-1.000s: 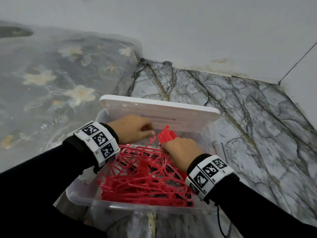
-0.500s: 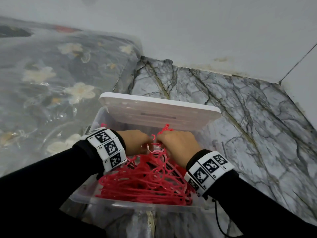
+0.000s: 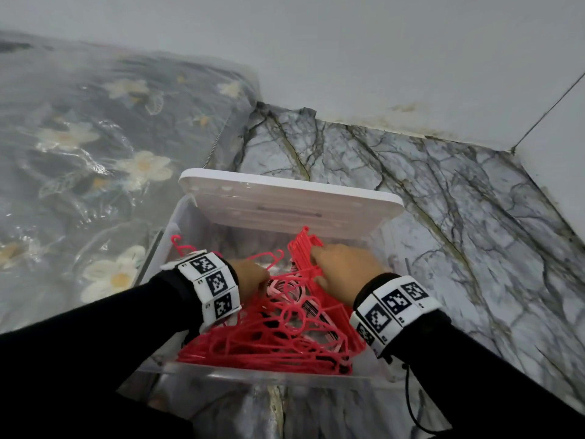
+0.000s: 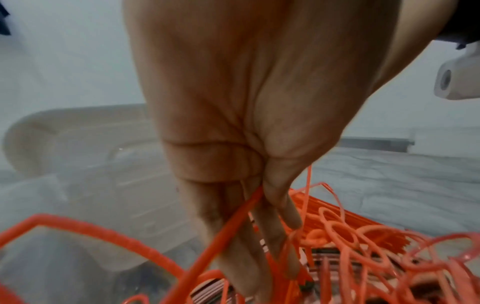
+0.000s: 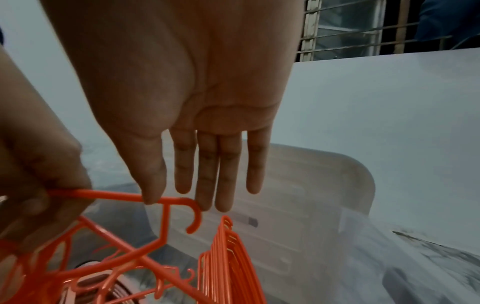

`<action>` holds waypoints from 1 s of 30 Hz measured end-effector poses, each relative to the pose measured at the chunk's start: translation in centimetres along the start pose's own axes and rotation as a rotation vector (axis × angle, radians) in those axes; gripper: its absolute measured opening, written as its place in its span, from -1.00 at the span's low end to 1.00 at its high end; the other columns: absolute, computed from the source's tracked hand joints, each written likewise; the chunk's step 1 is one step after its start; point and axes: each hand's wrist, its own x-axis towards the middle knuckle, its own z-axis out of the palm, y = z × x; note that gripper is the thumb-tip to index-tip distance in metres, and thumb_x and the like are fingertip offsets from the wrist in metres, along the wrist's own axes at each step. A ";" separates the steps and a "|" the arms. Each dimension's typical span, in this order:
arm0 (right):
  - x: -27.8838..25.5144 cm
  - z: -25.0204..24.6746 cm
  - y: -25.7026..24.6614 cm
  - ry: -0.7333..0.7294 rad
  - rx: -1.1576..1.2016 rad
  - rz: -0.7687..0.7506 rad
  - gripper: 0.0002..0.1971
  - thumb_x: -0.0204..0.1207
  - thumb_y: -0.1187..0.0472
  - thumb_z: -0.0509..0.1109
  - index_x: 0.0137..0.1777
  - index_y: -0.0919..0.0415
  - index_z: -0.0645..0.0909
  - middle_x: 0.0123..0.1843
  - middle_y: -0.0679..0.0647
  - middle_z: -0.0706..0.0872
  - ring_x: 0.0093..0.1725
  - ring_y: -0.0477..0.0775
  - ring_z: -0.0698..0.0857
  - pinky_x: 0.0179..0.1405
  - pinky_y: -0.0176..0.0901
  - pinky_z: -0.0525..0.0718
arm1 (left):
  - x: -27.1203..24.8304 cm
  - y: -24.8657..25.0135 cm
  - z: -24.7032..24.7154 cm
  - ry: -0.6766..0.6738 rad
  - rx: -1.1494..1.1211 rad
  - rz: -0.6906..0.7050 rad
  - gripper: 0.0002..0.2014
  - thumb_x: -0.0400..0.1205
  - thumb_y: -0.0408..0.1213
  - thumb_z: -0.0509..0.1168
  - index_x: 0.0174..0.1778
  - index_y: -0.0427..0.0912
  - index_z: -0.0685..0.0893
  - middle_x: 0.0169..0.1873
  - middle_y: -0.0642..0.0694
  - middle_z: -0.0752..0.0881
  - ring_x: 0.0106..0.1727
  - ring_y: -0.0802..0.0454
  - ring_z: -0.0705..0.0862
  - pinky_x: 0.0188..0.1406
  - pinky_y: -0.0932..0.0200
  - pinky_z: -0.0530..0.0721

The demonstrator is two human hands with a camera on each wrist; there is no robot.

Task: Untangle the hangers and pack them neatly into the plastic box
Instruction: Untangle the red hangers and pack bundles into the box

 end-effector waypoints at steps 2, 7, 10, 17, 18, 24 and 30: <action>0.0 0.1 0.1 0.032 0.002 0.003 -0.67 0.57 0.21 0.29 0.32 0.17 0.44 0.23 0.15 0.62 0.18 0.23 0.66 0.03 0.05 0.64 | 0.2 -0.8 -0.7 0.061 -0.060 -0.016 -0.68 0.62 -0.43 0.22 0.29 -0.13 0.62 0.23 -0.11 0.71 0.26 -0.10 0.64 0.07 0.20 0.51; 0.2 -0.4 0.7 0.092 0.085 0.002 -0.65 0.60 0.18 0.27 0.36 0.16 0.40 0.25 0.15 0.60 0.23 0.23 0.61 0.12 0.08 0.64 | 0.2 -2.0 -0.7 0.066 -0.172 0.057 -0.65 0.57 -0.55 0.12 0.13 -0.20 0.70 0.10 -0.11 0.76 0.15 -0.08 0.69 0.04 0.24 0.53; 0.5 0.3 -0.1 -0.022 0.045 -0.086 -0.75 0.61 0.29 0.21 0.25 0.15 0.51 0.18 0.16 0.64 0.18 0.24 0.65 0.04 0.09 0.66 | 0.5 -1.5 0.4 0.031 -0.144 0.117 -0.67 0.62 -0.54 0.12 0.15 -0.23 0.71 0.13 -0.12 0.74 0.16 -0.06 0.67 -0.02 0.31 0.44; 0.6 2.3 -2.8 0.014 0.000 -0.198 -0.74 0.67 0.20 0.12 0.33 0.07 0.40 0.08 0.16 0.70 0.07 0.28 0.69 -0.28 -0.01 0.41 | 0.8 -1.7 -0.4 0.018 -0.198 0.156 -0.75 0.63 -0.46 0.21 0.15 -0.22 0.71 0.08 -0.16 0.77 -0.05 0.00 0.68 -0.37 0.52 0.41; 0.7 2.4 -2.8 0.013 0.008 -0.200 -0.73 0.66 0.24 0.12 0.32 0.05 0.42 0.07 0.18 0.70 0.06 0.29 0.69 -0.25 0.01 0.43 | 0.7 -1.6 -0.5 0.028 -0.188 0.151 -0.76 0.64 -0.43 0.24 0.19 -0.23 0.69 0.09 -0.17 0.77 0.04 -0.03 0.70 -0.28 0.48 0.45; 0.7 2.7 -1.8 -0.124 0.021 -0.142 -0.71 0.60 0.35 0.13 0.22 0.14 0.57 0.08 0.23 0.71 0.08 0.29 0.69 -0.12 -0.01 0.51 | 0.4 -2.6 -0.9 0.075 -0.091 0.042 -0.68 0.65 -0.38 0.25 0.32 -0.12 0.64 0.22 -0.10 0.71 0.28 -0.03 0.63 0.12 0.25 0.47; 1.7 1.0 -1.0 0.086 0.222 -0.125 -0.83 0.60 0.36 0.17 0.07 0.14 0.51 -0.03 0.17 0.71 -0.03 0.23 0.66 -0.18 -0.06 0.52 | 0.3 -2.8 -0.9 0.092 0.020 -0.008 -0.70 0.68 -0.28 0.20 0.32 -0.04 0.64 0.27 -0.14 0.68 0.31 -0.10 0.61 0.17 0.17 0.49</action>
